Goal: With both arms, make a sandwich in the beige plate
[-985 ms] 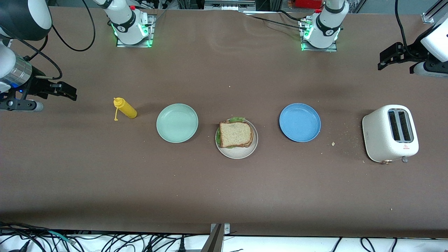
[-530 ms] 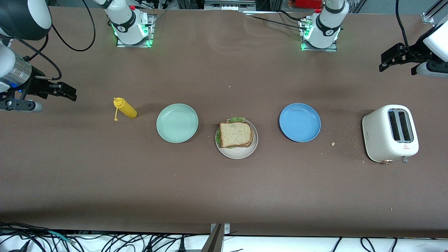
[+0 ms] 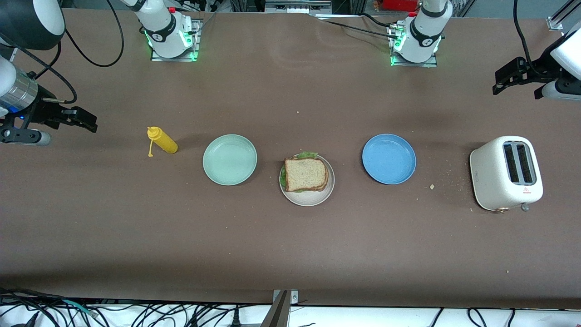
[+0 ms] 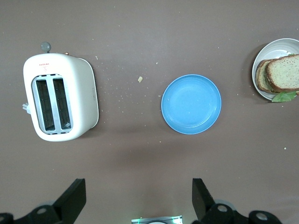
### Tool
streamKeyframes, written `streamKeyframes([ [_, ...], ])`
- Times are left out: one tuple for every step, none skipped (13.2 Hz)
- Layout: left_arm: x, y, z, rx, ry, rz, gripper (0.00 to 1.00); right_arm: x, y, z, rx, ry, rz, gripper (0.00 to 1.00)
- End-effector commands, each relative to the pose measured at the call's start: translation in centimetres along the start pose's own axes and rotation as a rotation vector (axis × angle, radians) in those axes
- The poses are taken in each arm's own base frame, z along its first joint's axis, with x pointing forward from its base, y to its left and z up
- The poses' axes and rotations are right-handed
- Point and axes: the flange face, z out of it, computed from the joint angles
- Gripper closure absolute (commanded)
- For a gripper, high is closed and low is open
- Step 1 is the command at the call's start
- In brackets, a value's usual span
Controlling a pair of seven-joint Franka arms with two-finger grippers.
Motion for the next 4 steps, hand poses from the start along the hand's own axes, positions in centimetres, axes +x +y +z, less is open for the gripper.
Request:
streamKeyframes([
  [-0.13, 0.11, -0.45, 0.015, 0.013, -0.009, 0.0, -0.2, -0.17, -1.1, 0.008, 0.018, 0.025, 0.0],
  [-0.12, 0.11, -0.46, 0.015, 0.015, -0.009, 0.0, -0.06, -0.28, -1.19, 0.027, 0.017, 0.034, 0.0],
  [-0.12, 0.11, -0.46, 0.015, 0.015, -0.009, 0.0, -0.09, -0.46, -1.32, 0.046, 0.015, 0.037, 0.0],
  [-0.04, 0.1, -0.53, 0.016, 0.022, -0.009, 0.0, -0.09, -0.4, -1.24, 0.048, 0.013, 0.038, 0.0],
])
